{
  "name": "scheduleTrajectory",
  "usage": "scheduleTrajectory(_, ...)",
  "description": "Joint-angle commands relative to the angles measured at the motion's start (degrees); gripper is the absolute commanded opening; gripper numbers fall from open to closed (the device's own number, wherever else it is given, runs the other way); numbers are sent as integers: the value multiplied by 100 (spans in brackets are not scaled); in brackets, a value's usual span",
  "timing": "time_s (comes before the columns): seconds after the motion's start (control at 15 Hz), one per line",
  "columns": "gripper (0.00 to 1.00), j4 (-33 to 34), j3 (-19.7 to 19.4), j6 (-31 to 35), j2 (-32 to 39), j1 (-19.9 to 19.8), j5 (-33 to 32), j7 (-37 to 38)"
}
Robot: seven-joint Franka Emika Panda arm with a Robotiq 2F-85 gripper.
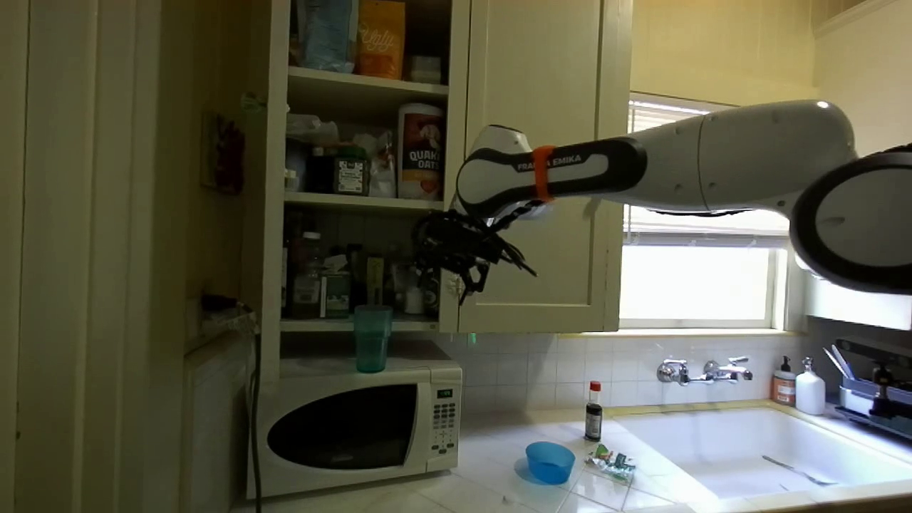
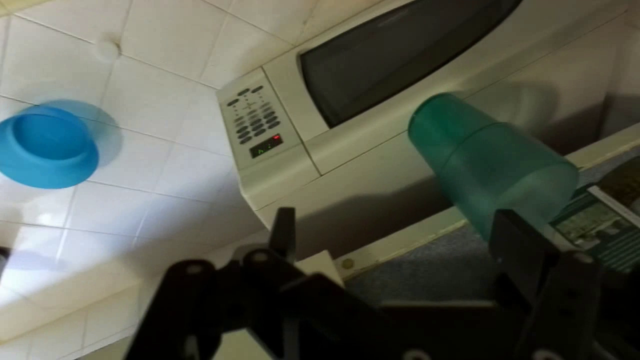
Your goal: Put the blue cup in the blue bowl.
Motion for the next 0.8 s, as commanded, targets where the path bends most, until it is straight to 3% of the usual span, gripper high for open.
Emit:
scheduleTrajectory(0.0,100,1382,-119,-296,936,165,366,-354)
scheduleTrajectory(0.13,100,1875,-126,-498,1296,155,615,-524)
scheduleTrajectory(0.2,100,1086,-55,-127,797,111,310,-282)
scheduleTrajectory(0.4,100,1545,-73,-238,1150,110,432,-418)
scheduleTrajectory(0.47,100,1456,-209,-108,1123,198,204,-138)
scheduleTrajectory(0.73,100,1484,-123,544,1369,89,546,268)
